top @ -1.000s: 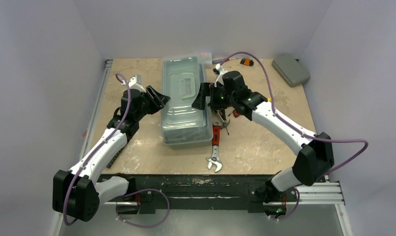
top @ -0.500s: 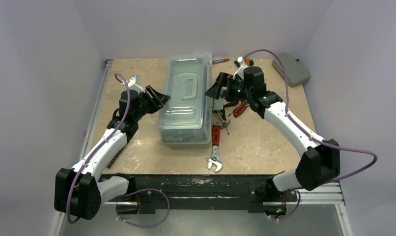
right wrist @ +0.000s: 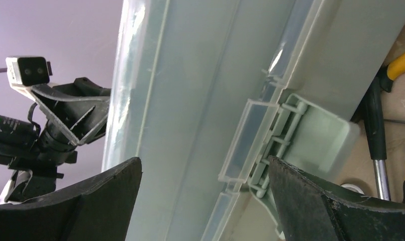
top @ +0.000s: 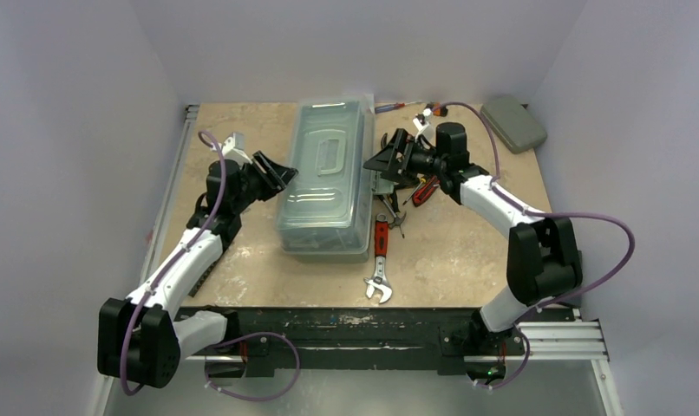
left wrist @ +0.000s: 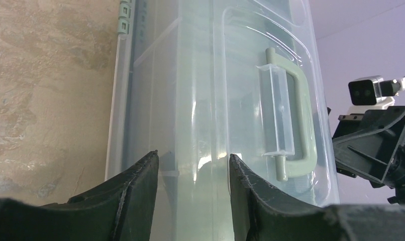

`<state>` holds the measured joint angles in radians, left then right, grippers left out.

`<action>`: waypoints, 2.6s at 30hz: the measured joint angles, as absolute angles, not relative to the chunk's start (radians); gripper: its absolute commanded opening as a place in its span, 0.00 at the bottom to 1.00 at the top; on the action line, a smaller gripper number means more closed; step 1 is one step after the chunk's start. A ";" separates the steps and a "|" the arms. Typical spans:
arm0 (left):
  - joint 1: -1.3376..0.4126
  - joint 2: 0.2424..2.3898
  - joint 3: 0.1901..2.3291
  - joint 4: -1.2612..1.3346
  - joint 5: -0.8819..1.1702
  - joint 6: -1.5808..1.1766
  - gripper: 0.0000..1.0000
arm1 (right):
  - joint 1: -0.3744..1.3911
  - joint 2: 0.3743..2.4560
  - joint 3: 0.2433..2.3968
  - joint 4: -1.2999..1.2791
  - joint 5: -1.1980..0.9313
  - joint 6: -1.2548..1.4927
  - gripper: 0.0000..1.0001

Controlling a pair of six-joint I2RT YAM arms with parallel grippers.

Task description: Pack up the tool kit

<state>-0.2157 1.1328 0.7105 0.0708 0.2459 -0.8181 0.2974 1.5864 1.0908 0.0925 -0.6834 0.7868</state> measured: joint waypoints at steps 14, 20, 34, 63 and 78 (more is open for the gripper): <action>-0.186 1.086 0.733 -0.039 0.289 -0.820 0.31 | 0.281 1.689 1.060 0.306 -0.790 0.918 0.91; -0.122 1.058 0.741 -0.100 0.394 -0.826 0.30 | 0.262 1.731 1.055 0.315 -0.805 0.929 0.90; -0.060 1.102 0.704 -0.006 0.541 -0.856 0.28 | 0.252 1.739 1.047 0.359 -0.838 0.955 0.90; -0.061 1.031 0.784 -0.287 0.508 -0.807 0.96 | 0.263 1.707 0.990 0.762 -0.977 1.312 0.80; -0.407 0.970 1.176 -0.795 0.094 -0.614 0.98 | 0.291 1.658 0.989 0.778 -0.986 1.344 0.79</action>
